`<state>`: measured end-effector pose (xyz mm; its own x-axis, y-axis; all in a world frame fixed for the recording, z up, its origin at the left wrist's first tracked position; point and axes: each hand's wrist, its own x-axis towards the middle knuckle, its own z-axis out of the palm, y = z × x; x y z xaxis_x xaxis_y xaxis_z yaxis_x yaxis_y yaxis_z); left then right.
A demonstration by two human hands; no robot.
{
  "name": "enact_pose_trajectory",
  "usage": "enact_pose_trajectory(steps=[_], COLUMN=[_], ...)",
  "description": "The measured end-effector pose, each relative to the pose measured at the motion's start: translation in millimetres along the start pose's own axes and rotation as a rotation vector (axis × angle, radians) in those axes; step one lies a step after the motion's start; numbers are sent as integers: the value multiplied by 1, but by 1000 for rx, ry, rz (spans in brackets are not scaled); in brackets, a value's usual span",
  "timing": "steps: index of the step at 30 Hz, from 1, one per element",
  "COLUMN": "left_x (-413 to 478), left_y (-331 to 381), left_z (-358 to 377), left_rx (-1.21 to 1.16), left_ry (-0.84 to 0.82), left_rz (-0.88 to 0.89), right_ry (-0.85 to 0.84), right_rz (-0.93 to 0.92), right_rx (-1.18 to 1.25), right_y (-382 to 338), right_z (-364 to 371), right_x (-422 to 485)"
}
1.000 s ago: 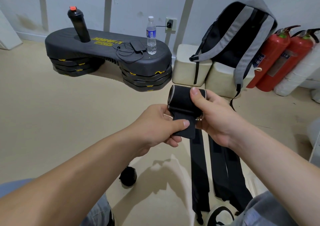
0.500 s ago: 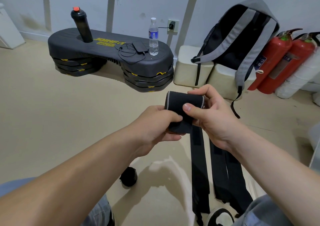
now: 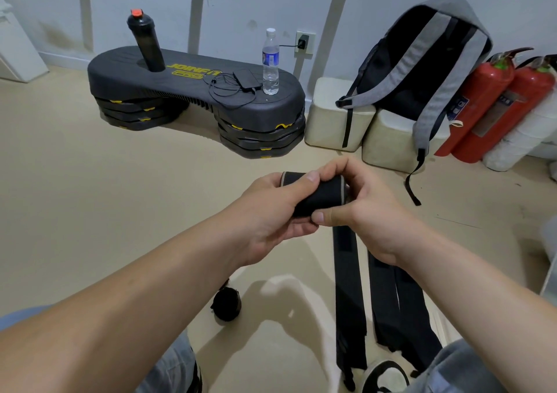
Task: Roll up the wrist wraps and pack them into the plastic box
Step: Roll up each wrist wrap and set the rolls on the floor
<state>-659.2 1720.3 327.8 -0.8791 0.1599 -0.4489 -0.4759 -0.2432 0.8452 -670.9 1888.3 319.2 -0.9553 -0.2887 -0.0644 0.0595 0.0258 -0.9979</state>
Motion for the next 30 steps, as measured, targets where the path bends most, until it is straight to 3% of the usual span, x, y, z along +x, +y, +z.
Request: enact_pose_trajectory(steps=[4, 7, 10, 14, 17, 21, 28, 30], left_x=[3, 4, 5, 3, 1, 5, 2, 3], left_y=[0, -5, -11, -10, -9, -11, -9, -9], left_z=[-2, -5, -8, -11, -10, -14, -7, -6], left_rx=[112, 445, 738, 834, 901, 926, 530, 465], left_ry=[35, 10, -71, -61, -11, 45, -129, -130], left_rz=[163, 383, 562, 652, 614, 417, 134, 127], right_ry=[-71, -105, -155, -224, -154, -72, 54, 32], right_rz=[229, 366, 454, 487, 441, 368, 144, 87], right_rx=[207, 192, 249, 278, 327, 264, 54, 42], right_y=[-4, -8, -9, -12, -10, -8, 1, 0], right_z=[-5, -10, -15, -18, -15, -17, -20, -19], right_x=[1, 2, 1, -1, 0, 3, 4, 2])
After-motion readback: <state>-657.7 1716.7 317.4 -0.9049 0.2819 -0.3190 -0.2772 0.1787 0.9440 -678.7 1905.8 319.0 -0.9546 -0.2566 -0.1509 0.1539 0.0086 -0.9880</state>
